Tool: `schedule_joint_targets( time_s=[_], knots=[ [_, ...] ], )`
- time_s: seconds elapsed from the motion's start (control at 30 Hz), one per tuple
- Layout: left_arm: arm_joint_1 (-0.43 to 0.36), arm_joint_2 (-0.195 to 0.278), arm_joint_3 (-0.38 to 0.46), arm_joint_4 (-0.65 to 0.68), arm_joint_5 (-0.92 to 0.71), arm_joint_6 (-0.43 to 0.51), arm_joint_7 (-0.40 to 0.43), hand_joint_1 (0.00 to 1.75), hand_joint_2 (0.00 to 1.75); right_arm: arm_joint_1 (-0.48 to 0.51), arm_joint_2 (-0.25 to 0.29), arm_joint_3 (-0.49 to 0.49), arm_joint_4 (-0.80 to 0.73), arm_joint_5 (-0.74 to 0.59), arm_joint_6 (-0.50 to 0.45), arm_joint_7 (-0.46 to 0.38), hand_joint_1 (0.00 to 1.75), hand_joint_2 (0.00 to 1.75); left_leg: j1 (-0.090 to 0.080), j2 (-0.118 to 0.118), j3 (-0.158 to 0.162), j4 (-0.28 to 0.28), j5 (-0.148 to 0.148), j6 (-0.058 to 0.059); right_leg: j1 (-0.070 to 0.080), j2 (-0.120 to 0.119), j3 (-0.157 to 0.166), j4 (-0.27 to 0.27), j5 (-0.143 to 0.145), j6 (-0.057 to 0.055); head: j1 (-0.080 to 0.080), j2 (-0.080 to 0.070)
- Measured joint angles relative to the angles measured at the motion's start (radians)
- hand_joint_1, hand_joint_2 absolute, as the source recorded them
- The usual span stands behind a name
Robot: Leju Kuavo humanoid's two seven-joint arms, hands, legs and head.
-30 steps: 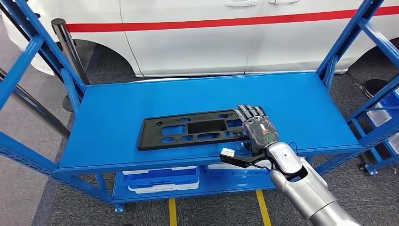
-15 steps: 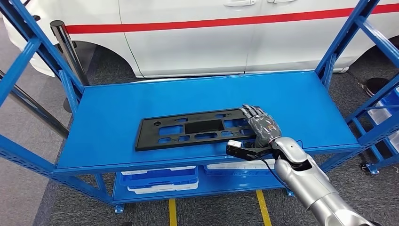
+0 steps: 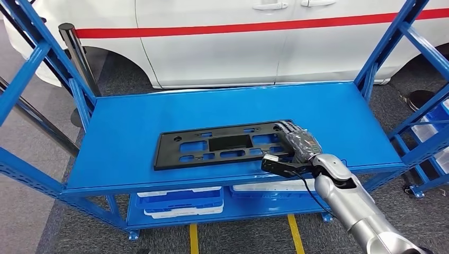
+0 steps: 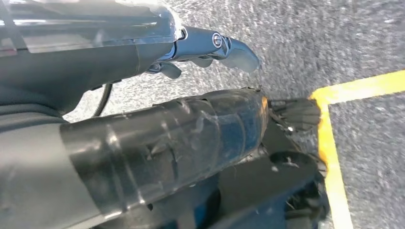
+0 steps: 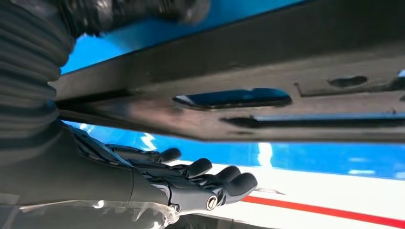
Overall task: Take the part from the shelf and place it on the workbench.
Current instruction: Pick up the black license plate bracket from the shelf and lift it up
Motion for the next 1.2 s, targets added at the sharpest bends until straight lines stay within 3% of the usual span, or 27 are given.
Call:
schedule_joint_targets(
  time_s=[0.07,0.1,0.17,0.2,0.23,0.27,0.3,0.37,0.43,0.53,0.6,0.63,0.7,0.73,0.77,0.8,0.87,0.93,1.07,1.13,1.2],
  knots=[
    [0.003,0.0,0.0,0.0,-0.006,-0.005,-0.004,0.0,0.0,0.004,-0.001,-0.007,0.008,0.001,-0.007,0.001,1.75,1.75,0.004,0.003,0.004,-0.013,0.009,0.013,0.0,0.0,-0.011,0.023,-0.019,0.009,0.001,0.0],
    [0.004,-0.001,0.0,0.0,-0.008,-0.008,-0.007,0.0,0.0,0.007,-0.002,-0.01,0.011,0.002,-0.011,0.001,1.75,1.75,0.006,0.004,0.006,-0.019,0.014,0.019,0.0,0.0,-0.029,0.061,-0.044,0.012,0.001,0.0],
    [0.006,-0.002,0.0,0.0,-0.011,-0.013,-0.011,0.0,0.0,0.012,-0.002,-0.014,0.018,0.003,-0.018,0.001,1.75,1.75,0.004,0.006,0.004,-0.02,0.016,0.024,-0.002,0.0,-0.087,0.19,-0.109,0.015,0.002,0.0],
    [0.007,-0.003,0.0,0.0,-0.012,-0.015,-0.012,0.0,0.0,0.015,-0.002,-0.016,0.021,0.003,-0.02,0.001,1.75,1.75,0.003,0.006,0.003,-0.02,0.015,0.025,-0.002,0.0,-0.114,0.248,-0.129,0.016,0.002,0.0],
    [0.009,-0.004,0.0,0.0,-0.012,-0.016,-0.013,0.0,0.0,0.017,-0.002,-0.018,0.023,0.003,-0.021,0.001,1.75,1.75,0.003,0.006,0.004,-0.019,0.015,0.025,-0.002,0.0,-0.128,0.278,-0.132,0.017,0.002,0.0],
    [0.011,-0.004,0.0,0.0,-0.012,-0.016,-0.013,0.0,0.0,0.017,-0.002,-0.02,0.025,0.003,-0.022,0.0,1.75,1.75,0.003,0.005,0.005,-0.018,0.014,0.024,-0.002,0.0,-0.122,0.267,-0.114,0.017,0.002,0.0],
    [0.012,-0.006,0.0,0.0,-0.013,-0.016,-0.014,0.0,0.0,0.016,-0.002,-0.022,0.025,0.003,-0.022,-0.001,1.75,1.75,0.003,0.005,0.007,-0.017,0.013,0.023,-0.002,0.0,-0.098,0.22,-0.082,0.016,0.002,0.0],
    [0.013,-0.009,0.0,0.0,-0.013,-0.017,-0.015,0.0,0.0,0.011,-0.002,-0.027,0.026,0.004,-0.018,-0.009,1.75,1.75,0.002,0.004,0.008,-0.009,0.007,0.017,-0.001,-0.001,-0.028,0.081,-0.024,0.011,0.002,0.0],
    [0.012,-0.01,0.0,0.0,-0.011,-0.018,-0.02,0.0,0.0,0.006,-0.001,-0.032,0.027,0.003,-0.014,-0.018,1.75,1.75,0.0,0.003,0.006,-0.003,0.001,0.008,0.002,-0.001,0.009,0.006,-0.009,0.003,0.002,0.0],
    [0.013,-0.01,0.0,0.0,-0.01,-0.017,-0.037,0.0,0.0,0.004,0.0,-0.037,0.028,0.001,-0.011,-0.027,1.75,1.75,0.001,0.002,0.007,0.001,-0.003,-0.007,0.004,-0.002,0.015,-0.004,-0.008,-0.011,0.001,0.0],
    [0.014,-0.01,0.0,0.0,-0.011,-0.014,-0.052,0.0,0.0,0.004,0.0,-0.041,0.028,0.0,-0.009,-0.031,1.75,1.75,0.004,0.002,-0.011,0.047,-0.036,-0.017,0.0,-0.005,0.018,-0.011,-0.002,-0.023,0.0,0.0],
    [0.015,-0.01,0.0,0.0,-0.012,-0.013,-0.058,0.0,0.0,0.006,0.0,-0.043,0.028,-0.001,-0.009,-0.032,1.75,1.75,0.006,0.002,-0.034,0.099,-0.068,-0.022,-0.001,-0.007,0.018,-0.013,0.0,-0.026,0.0,0.0],
    [0.017,-0.01,0.0,0.0,-0.014,-0.01,-0.068,0.0,0.87,0.01,0.0,-0.046,0.027,-0.002,-0.008,-0.032,1.75,1.75,0.01,0.002,-0.091,0.227,-0.129,-0.03,-0.001,-0.009,0.015,-0.013,0.001,-0.029,-0.001,0.0],
    [0.018,-0.01,0.0,0.0,-0.015,-0.01,-0.072,0.0,1.31,0.013,0.0,-0.048,0.027,-0.002,-0.008,-0.032,1.74,1.75,0.012,0.002,-0.107,0.267,-0.14,-0.033,-0.001,-0.01,0.014,-0.013,0.001,-0.029,-0.001,0.0],
    [0.02,-0.01,0.0,0.0,-0.016,-0.009,-0.073,0.0,1.75,0.015,0.0,-0.05,0.027,-0.002,-0.008,-0.032,1.73,1.75,0.014,0.002,-0.108,0.273,-0.132,-0.035,-0.001,-0.01,0.014,-0.012,0.002,-0.029,-0.001,0.0],
    [0.022,-0.01,0.0,0.0,-0.017,-0.007,-0.074,0.0,1.75,0.016,0.0,-0.052,0.027,-0.002,-0.008,-0.031,1.72,1.75,0.016,0.002,-0.089,0.238,-0.106,-0.035,-0.001,-0.01,0.014,-0.011,0.002,-0.028,-0.001,0.0],
    [0.022,-0.01,0.0,0.0,-0.022,0.003,-0.069,0.0,1.75,0.017,0.0,-0.057,0.025,0.001,-0.01,-0.027,1.71,1.75,0.018,0.002,-0.019,0.102,-0.045,-0.034,-0.001,-0.01,0.015,-0.009,0.002,-0.023,-0.001,0.0],
    [0.02,-0.01,0.0,0.0,-0.024,0.02,-0.057,0.0,1.75,0.017,0.0,-0.061,0.023,0.013,-0.019,-0.013,1.71,1.75,0.016,0.002,0.026,0.011,-0.02,-0.026,0.002,-0.008,0.014,-0.007,0.003,-0.011,0.0,0.0],
    [0.018,-0.012,0.0,0.0,-0.025,0.033,-0.021,0.0,1.75,0.03,0.003,-0.064,0.021,0.089,-0.101,0.053,1.71,1.75,0.013,0.002,0.03,-0.012,-0.009,0.003,0.0,-0.007,0.011,-0.004,0.001,0.013,0.001,0.0],
    [0.016,-0.013,0.0,0.0,-0.03,0.039,-0.004,0.0,1.75,0.045,0.008,-0.066,0.02,0.183,-0.193,0.131,1.71,1.75,0.013,0.003,0.028,-0.019,0.0,0.017,-0.002,-0.005,-0.021,0.068,-0.047,0.018,0.002,0.0],
    [0.015,-0.017,0.0,0.0,-0.035,0.049,0.015,0.0,1.75,0.077,0.015,-0.07,0.016,0.347,-0.328,0.258,1.71,1.75,0.009,0.001,0.023,-0.018,0.001,0.024,-0.002,-0.005,-0.08,0.197,-0.111,0.021,0.002,0.0]
  ],
)
